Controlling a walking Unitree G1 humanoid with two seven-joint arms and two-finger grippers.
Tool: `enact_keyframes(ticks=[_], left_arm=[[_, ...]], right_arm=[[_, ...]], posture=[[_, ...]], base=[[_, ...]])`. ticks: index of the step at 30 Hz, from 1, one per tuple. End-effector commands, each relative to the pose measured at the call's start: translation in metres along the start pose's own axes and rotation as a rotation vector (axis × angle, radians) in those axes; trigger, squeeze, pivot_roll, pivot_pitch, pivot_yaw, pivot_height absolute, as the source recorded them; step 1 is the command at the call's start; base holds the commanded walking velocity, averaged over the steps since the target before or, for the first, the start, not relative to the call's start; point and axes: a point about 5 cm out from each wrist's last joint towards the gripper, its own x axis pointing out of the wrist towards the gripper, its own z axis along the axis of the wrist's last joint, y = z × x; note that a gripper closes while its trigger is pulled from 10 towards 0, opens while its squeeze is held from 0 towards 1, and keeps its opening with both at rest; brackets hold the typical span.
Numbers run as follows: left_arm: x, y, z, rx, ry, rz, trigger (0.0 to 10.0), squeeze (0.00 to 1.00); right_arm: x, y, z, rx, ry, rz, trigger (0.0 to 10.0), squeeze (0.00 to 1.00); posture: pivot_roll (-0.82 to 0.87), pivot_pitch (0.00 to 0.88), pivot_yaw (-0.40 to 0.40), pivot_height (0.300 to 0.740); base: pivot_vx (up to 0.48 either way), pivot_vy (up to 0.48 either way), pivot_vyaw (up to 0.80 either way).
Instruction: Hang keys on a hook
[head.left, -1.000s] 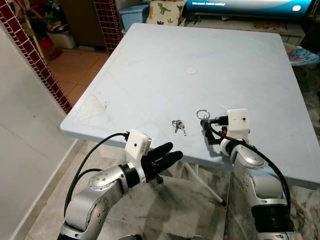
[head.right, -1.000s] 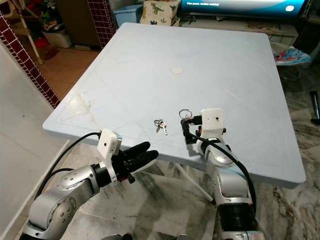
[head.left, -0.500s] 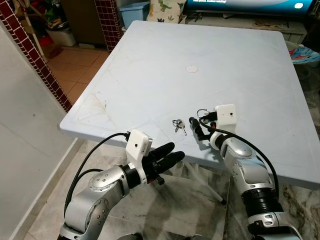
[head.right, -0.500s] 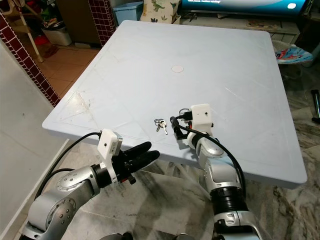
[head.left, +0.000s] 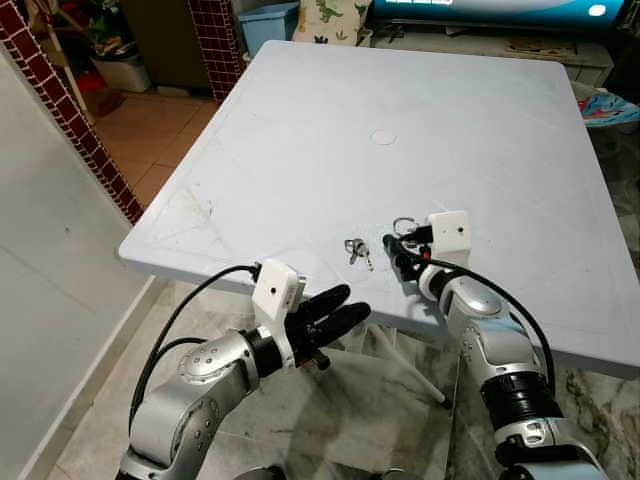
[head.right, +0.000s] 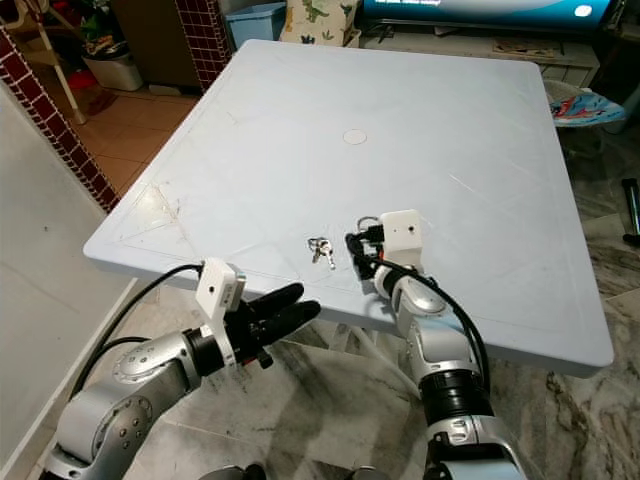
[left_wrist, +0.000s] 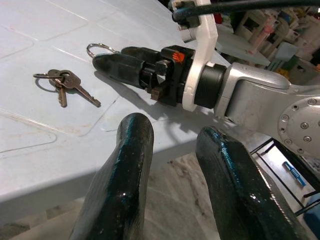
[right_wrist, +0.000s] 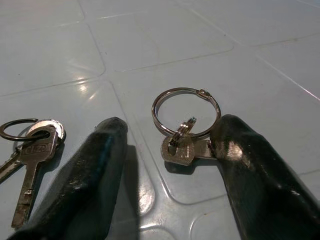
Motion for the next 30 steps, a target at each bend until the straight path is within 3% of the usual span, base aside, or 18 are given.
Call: enact_keyframes(ticks=[1, 18, 30], left_arm=[[-0.0005, -0.0033, -0.0004, 0.009, 0.009, -0.006, 10.0, 0.0], [0.0014, -0.0049, 0.0, 0.011, 0.004, -0.008, 10.0, 0.0], [0.0035, -0.0052, -0.0005, 0.011, 0.003, -0.011, 10.0, 0.0]], right_arm=[[0.0018, 0.0017, -0.0035, 0.003, 0.019, 0.005, 0.0, 0.0], [0.0017, 0.0036, -0.0088, -0.02, 0.019, 0.01, 0.0, 0.0], [0.0004, 0.0067, -0.0046, -0.093, -0.015, -0.017, 0.0, 0.0]], posture=[[-0.03, 0.156, 0.051, 0.74], [-0.03, 0.158, 0.045, 0.74], [-0.04, 0.155, 0.043, 0.74]], base=[[0.0, 0.0, 0.0], [0.0, 0.0, 0.0], [0.0, 0.0, 0.0]])
